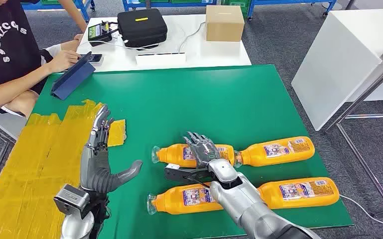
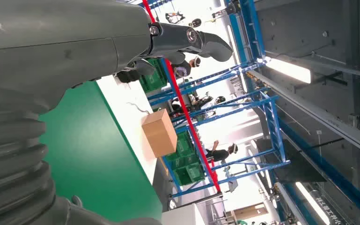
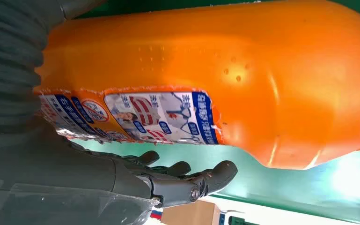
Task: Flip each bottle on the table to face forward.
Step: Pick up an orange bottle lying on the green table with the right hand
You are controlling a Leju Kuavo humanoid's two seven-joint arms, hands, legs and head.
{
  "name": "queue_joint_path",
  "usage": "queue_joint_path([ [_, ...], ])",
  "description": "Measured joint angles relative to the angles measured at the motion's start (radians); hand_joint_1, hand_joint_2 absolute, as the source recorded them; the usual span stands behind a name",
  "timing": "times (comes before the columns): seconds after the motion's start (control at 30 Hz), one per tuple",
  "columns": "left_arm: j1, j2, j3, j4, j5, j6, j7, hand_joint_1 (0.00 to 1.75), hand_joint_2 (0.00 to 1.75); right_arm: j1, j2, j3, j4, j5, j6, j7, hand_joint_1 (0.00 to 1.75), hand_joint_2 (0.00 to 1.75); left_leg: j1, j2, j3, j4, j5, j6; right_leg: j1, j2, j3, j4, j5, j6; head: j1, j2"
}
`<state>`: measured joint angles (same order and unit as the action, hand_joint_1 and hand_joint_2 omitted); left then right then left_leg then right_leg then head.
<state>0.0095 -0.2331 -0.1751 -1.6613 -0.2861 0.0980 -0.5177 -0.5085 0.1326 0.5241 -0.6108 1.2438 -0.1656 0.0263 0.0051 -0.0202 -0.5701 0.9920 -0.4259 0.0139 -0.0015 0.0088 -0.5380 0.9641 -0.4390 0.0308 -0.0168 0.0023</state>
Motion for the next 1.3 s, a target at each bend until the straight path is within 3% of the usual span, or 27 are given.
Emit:
queue_joint_path([
  [0.23,0.0,0.0,0.0,0.0,0.0,0.006,0.0,0.0,1.75,-0.011,0.008,0.0,0.025,0.033,0.0,0.079,0.0,1.75,0.0,0.0,0.003,0.0,0.0,0.0,0.0,0.001,0.003,0.0,0.0,0.0,0.0,0.0],
  [0.27,0.0,0.0,0.0,0.0,0.0,0.006,0.001,0.0,1.75,-0.014,0.009,0.0,0.029,0.038,0.0,0.091,0.12,1.75,0.0,0.0,0.004,0.0,0.0,0.0,0.0,0.001,0.003,0.0,0.0,0.0,0.0,0.0],
  [0.37,0.002,0.0,0.001,0.0,0.0,0.008,0.004,0.0,1.75,-0.02,0.01,-0.001,0.037,0.056,-0.001,0.124,1.04,1.75,0.0,0.0,0.003,0.0,0.001,0.001,0.0,0.001,0.004,0.0,0.0,0.0,0.0,0.0],
  [0.4,0.003,0.0,0.001,0.0,0.0,0.008,0.006,0.0,1.75,-0.021,0.01,-0.001,0.038,0.06,-0.001,0.129,1.27,1.75,0.0,0.0,0.003,0.0,0.001,0.001,0.0,0.001,0.004,0.0,0.0,0.0,0.0,0.0],
  [0.63,0.004,0.0,0.001,0.0,-0.005,0.01,0.015,0.0,1.75,-0.02,0.01,-0.012,0.044,0.071,-0.006,0.122,1.65,1.75,0.0,0.0,0.001,0.0,0.002,0.002,0.0,0.0,0.008,0.0,0.001,0.001,0.0,0.0],
  [0.77,0.005,-0.006,0.001,0.0,-0.013,0.016,0.018,0.0,1.75,-0.015,0.011,-0.028,0.037,0.066,-0.028,0.104,1.74,1.75,0.0,-0.001,0.0,0.001,0.002,0.002,0.0,0.0,0.011,0.0,0.001,0.001,0.0,0.0],
  [1.1,0.013,-0.008,0.001,0.0,-0.016,0.023,0.02,0.0,1.75,0.011,0.012,-0.067,-0.008,0.044,-0.056,0.078,1.75,1.75,0.0,-0.001,-0.005,0.0,0.002,0.002,0.0,0.0,0.007,0.0,0.0,0.001,0.0,0.0],
  [1.3,0.022,-0.008,0.001,-0.002,-0.019,0.024,0.02,0.0,1.75,0.066,0.016,-0.103,-0.089,-0.022,-0.169,0.01,1.75,1.75,0.0,-0.001,-0.009,0.001,0.002,0.002,0.0,0.0,0.004,0.0,0.001,0.001,0.0,0.0],
])
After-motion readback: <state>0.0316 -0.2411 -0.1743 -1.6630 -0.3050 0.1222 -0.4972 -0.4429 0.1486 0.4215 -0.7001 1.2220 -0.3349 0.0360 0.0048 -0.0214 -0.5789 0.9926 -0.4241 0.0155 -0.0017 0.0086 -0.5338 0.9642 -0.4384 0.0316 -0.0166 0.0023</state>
